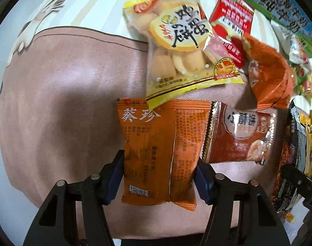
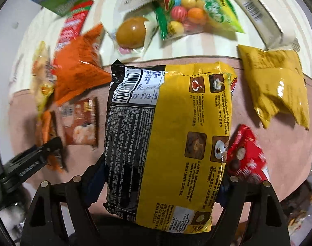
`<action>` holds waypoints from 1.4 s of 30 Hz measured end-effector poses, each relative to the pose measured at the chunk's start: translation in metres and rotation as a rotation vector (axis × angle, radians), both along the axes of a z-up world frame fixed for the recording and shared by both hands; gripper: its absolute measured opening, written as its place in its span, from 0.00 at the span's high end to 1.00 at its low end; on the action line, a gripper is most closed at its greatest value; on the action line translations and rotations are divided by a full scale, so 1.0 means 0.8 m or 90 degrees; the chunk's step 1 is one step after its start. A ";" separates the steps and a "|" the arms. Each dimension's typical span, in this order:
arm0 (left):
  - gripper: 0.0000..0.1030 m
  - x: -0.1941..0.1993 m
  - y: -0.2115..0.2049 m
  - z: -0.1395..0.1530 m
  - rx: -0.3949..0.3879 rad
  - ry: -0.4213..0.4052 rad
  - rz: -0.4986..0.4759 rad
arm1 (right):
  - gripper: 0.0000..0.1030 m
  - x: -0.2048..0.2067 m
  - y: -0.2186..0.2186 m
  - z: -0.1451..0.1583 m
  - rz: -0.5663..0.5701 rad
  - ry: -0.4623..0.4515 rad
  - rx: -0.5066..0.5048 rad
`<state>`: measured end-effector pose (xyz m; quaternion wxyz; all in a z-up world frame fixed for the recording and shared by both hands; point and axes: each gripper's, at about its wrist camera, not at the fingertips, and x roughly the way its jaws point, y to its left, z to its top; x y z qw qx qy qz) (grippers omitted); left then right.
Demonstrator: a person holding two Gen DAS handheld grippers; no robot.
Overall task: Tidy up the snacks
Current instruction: 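Lift both held packs and carry them toward the cardboard box, then lower both packs into the box and open both tools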
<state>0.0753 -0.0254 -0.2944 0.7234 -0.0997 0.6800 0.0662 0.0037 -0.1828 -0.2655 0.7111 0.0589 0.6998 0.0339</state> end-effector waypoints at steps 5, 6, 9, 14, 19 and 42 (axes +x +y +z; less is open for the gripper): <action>0.43 -0.034 0.019 0.052 -0.034 -0.015 0.027 | 0.16 0.005 0.000 0.051 -0.005 -0.038 0.058; 0.43 -0.038 0.017 0.068 -0.042 -0.023 0.030 | 0.16 0.013 0.001 0.062 -0.006 -0.048 0.073; 0.44 -0.036 0.007 0.106 -0.056 -0.048 0.027 | 0.16 0.035 -0.003 0.097 -0.001 -0.079 0.103; 0.45 -0.014 -0.031 0.184 -0.070 -0.116 -0.015 | 0.16 0.028 -0.018 0.137 0.006 -0.149 0.138; 0.46 0.041 -0.050 0.229 -0.132 -0.151 -0.036 | 0.16 0.051 -0.035 0.216 -0.002 -0.202 0.160; 0.46 0.449 -0.101 0.174 -0.129 -0.096 -0.077 | 0.16 0.422 -0.025 0.189 0.017 -0.157 0.058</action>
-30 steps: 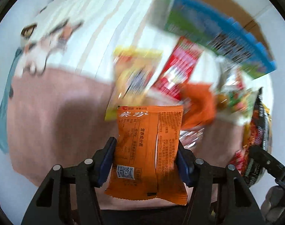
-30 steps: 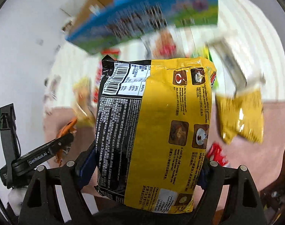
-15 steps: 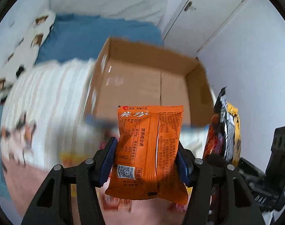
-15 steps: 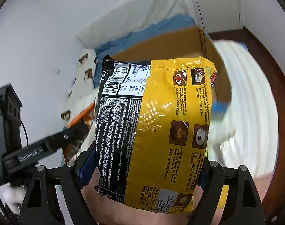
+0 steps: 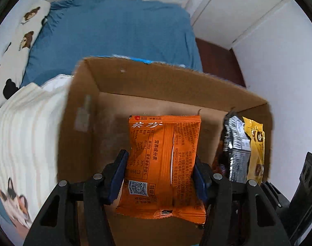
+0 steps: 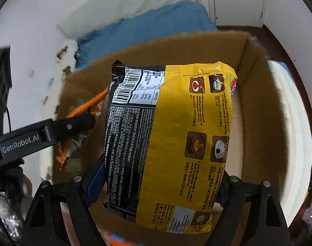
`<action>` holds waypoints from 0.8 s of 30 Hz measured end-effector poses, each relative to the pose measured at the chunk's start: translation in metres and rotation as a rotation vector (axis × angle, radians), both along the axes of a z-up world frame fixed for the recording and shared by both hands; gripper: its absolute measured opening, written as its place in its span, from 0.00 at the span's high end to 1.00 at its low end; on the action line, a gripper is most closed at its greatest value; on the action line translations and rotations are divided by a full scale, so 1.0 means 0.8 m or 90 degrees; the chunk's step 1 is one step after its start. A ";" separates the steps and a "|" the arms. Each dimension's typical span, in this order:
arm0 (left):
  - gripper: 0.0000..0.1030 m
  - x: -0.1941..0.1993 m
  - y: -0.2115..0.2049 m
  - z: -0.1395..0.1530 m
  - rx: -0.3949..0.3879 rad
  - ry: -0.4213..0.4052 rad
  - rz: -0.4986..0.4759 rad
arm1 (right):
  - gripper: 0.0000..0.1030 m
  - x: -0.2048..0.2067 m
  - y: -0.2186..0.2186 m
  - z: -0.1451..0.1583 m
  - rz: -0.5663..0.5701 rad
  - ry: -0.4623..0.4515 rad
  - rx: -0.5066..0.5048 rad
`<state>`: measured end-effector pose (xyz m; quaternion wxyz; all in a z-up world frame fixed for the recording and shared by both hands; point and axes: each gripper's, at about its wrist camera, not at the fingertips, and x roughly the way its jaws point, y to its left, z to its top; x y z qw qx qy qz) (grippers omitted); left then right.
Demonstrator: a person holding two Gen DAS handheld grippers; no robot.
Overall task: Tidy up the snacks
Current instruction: 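Lower both packs into the box and open both tools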
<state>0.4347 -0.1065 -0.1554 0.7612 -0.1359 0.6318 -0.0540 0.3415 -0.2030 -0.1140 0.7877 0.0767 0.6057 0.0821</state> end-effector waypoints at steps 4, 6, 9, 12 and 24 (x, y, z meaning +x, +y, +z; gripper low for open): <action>0.46 0.024 -0.011 -0.032 0.021 0.030 -0.018 | 0.16 0.031 0.009 -0.031 0.005 0.023 -0.019; 0.46 0.031 -0.014 -0.043 0.029 0.041 -0.024 | 0.16 0.040 0.011 -0.045 0.008 0.032 -0.026; 0.46 0.036 -0.017 -0.051 0.039 0.066 -0.033 | 0.15 0.056 0.014 -0.069 0.013 0.058 -0.034; 0.43 0.036 -0.016 -0.059 0.029 0.086 -0.035 | 0.15 0.072 0.021 -0.092 0.010 0.102 -0.036; 0.06 0.013 0.018 -0.026 0.021 0.055 -0.017 | 0.04 0.080 0.015 -0.069 0.003 0.082 -0.070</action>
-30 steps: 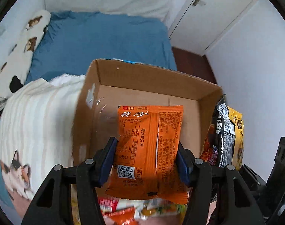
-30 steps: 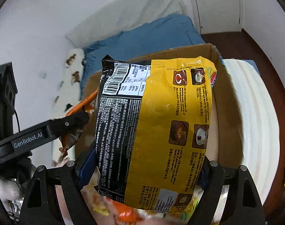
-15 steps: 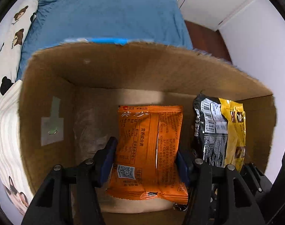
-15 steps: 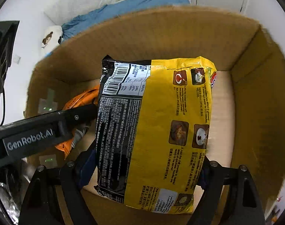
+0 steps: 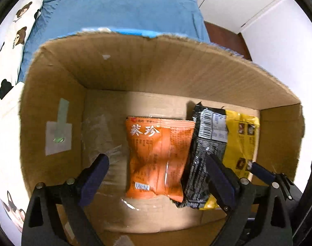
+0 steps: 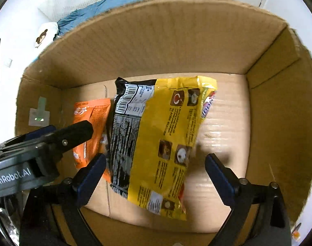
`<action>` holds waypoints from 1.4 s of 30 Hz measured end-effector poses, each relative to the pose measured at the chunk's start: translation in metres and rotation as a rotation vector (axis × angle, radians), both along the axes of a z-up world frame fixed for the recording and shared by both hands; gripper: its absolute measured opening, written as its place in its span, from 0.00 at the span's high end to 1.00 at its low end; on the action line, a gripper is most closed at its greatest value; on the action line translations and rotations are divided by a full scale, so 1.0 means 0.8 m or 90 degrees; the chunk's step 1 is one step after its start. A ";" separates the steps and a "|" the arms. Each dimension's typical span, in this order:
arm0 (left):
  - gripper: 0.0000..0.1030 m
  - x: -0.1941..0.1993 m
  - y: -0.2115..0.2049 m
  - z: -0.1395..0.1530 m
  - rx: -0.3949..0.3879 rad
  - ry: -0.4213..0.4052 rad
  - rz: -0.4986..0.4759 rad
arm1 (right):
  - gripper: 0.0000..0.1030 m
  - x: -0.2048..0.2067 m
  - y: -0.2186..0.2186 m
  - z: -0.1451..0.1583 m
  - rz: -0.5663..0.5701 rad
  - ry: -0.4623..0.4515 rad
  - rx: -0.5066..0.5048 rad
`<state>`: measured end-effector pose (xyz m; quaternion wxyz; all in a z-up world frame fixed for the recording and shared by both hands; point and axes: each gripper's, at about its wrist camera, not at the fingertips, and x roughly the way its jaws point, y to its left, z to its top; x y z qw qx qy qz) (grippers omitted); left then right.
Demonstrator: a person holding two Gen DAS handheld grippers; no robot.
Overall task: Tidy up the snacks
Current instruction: 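Lower both packs into the box and open both tools, then grasp yellow egg-biscuit bag with left tool while right tool grasps orange chip bag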
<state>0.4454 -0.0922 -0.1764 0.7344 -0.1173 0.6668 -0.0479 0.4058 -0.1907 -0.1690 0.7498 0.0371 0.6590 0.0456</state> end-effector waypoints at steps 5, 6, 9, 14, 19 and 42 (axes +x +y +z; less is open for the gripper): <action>0.06 -0.029 0.005 0.042 0.017 -0.062 0.004 | 0.04 -0.037 -0.007 0.041 -0.001 -0.049 -0.011; 0.06 -0.036 0.008 0.052 0.022 -0.073 0.004 | 0.04 -0.044 -0.007 0.052 0.000 -0.061 -0.010; 0.06 -0.065 0.020 0.083 0.022 -0.105 0.004 | 0.04 -0.072 -0.007 0.085 -0.001 -0.090 -0.019; 0.06 -0.103 0.026 0.119 0.020 -0.147 0.008 | 0.04 -0.125 -0.010 0.141 -0.007 -0.130 -0.004; 0.06 -0.159 0.027 0.150 0.030 -0.191 0.017 | 0.04 -0.181 -0.009 0.179 -0.001 -0.157 0.014; 0.06 -0.371 0.146 -0.100 0.020 0.060 0.156 | 0.05 -0.356 0.086 -0.047 0.042 0.071 0.118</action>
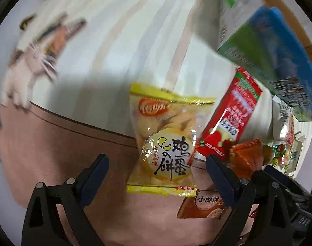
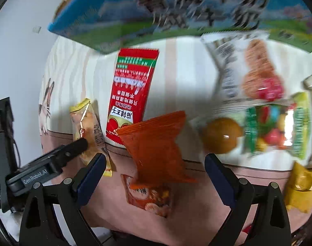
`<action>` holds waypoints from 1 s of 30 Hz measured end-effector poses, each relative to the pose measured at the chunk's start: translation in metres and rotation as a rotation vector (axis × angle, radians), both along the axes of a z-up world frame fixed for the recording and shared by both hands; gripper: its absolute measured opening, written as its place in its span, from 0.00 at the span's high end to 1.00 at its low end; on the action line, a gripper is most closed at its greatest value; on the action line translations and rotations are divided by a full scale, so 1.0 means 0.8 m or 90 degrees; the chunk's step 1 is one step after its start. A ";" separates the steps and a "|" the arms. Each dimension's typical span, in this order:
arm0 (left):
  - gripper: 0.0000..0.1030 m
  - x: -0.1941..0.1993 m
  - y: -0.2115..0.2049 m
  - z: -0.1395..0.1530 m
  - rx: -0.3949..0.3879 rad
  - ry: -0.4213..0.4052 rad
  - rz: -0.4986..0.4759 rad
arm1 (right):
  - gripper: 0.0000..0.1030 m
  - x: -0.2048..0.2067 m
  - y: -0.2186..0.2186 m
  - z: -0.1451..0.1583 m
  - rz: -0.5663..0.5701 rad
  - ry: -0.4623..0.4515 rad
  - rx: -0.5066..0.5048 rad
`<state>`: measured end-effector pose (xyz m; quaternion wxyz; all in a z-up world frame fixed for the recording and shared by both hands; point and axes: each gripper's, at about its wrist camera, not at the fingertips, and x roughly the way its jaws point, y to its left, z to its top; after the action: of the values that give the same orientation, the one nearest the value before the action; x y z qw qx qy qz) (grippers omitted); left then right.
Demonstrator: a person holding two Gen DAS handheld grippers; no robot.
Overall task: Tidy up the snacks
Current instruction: 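Grasp yellow egg-biscuit bag with left tool while right tool grasps orange chip bag, then carry both bags into the box and release them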
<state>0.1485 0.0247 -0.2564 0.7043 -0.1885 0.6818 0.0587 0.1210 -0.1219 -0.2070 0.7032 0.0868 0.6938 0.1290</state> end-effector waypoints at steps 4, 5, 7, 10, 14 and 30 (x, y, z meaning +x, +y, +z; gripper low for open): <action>0.06 0.008 0.003 -0.027 -0.055 0.009 0.017 | 0.20 0.000 0.005 -0.028 -0.013 0.022 -0.022; 0.06 0.008 0.004 -0.029 -0.057 0.004 0.025 | 0.28 -0.001 0.004 -0.030 -0.016 0.023 -0.029; 0.20 0.010 0.006 -0.029 -0.055 -0.016 0.035 | 0.42 -0.006 0.004 -0.033 -0.018 0.026 -0.029; 0.47 0.005 0.007 -0.028 -0.032 -0.022 0.027 | 0.49 -0.016 0.001 -0.030 -0.010 0.019 -0.051; 0.53 -0.014 -0.003 -0.021 0.006 -0.015 0.002 | 0.50 -0.032 -0.010 -0.020 -0.008 0.018 -0.067; 0.57 -0.073 -0.069 -0.024 0.055 0.001 -0.060 | 0.54 -0.083 -0.038 -0.033 -0.033 0.044 -0.084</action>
<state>0.0900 -0.0308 -0.2754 0.7130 -0.1254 0.6876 0.0547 0.0549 -0.1527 -0.2334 0.6859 0.0630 0.7223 0.0618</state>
